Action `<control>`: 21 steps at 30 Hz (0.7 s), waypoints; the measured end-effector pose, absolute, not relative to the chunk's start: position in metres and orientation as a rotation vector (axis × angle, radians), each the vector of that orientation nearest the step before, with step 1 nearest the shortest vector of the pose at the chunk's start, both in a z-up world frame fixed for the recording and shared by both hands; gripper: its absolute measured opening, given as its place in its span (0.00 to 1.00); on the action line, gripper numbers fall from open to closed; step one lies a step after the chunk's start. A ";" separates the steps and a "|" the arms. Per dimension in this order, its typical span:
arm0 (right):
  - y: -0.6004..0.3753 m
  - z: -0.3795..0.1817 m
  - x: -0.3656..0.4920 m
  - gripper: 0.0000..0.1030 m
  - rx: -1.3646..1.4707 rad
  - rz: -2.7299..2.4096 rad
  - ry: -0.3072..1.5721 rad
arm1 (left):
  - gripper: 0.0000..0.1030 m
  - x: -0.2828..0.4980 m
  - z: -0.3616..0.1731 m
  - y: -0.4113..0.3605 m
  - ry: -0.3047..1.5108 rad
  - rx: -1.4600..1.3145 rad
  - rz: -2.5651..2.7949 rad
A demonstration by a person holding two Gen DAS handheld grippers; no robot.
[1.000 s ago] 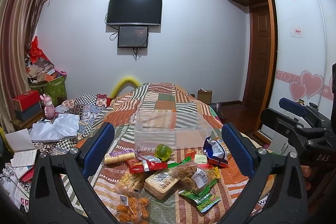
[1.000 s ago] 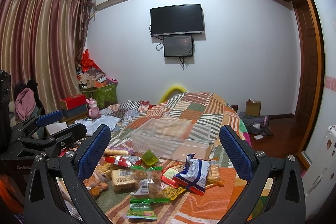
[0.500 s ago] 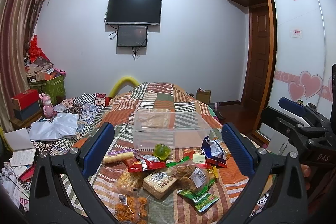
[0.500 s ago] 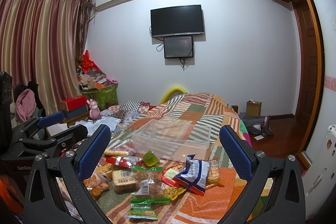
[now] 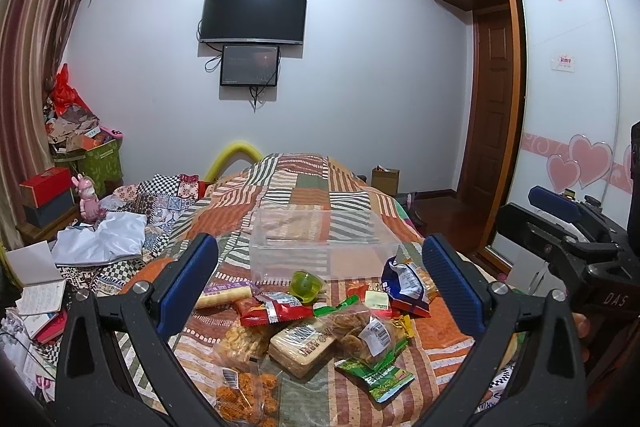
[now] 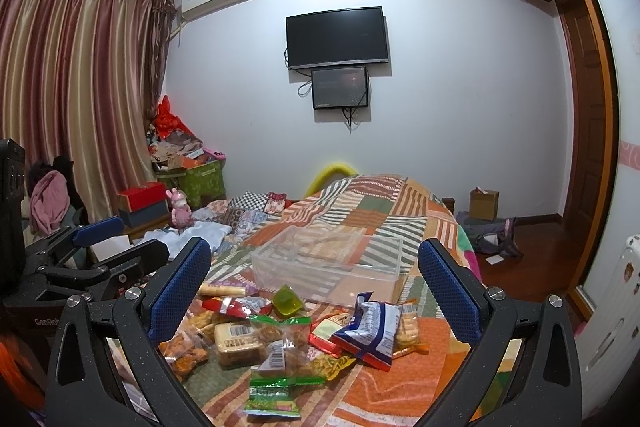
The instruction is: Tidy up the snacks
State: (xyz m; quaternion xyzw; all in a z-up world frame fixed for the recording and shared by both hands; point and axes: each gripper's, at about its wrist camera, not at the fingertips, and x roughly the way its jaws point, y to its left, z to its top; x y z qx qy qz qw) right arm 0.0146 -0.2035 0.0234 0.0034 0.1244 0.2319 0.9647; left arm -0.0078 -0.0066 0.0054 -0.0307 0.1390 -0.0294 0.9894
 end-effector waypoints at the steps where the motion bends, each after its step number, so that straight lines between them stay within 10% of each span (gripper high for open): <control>1: -0.203 0.023 0.015 1.00 0.008 0.470 0.252 | 1.00 -0.008 0.005 -0.007 0.279 -0.061 -0.059; 21: -0.195 -0.003 0.033 1.00 -0.007 0.458 0.316 | 1.00 0.013 -0.016 0.005 0.334 -0.063 -0.049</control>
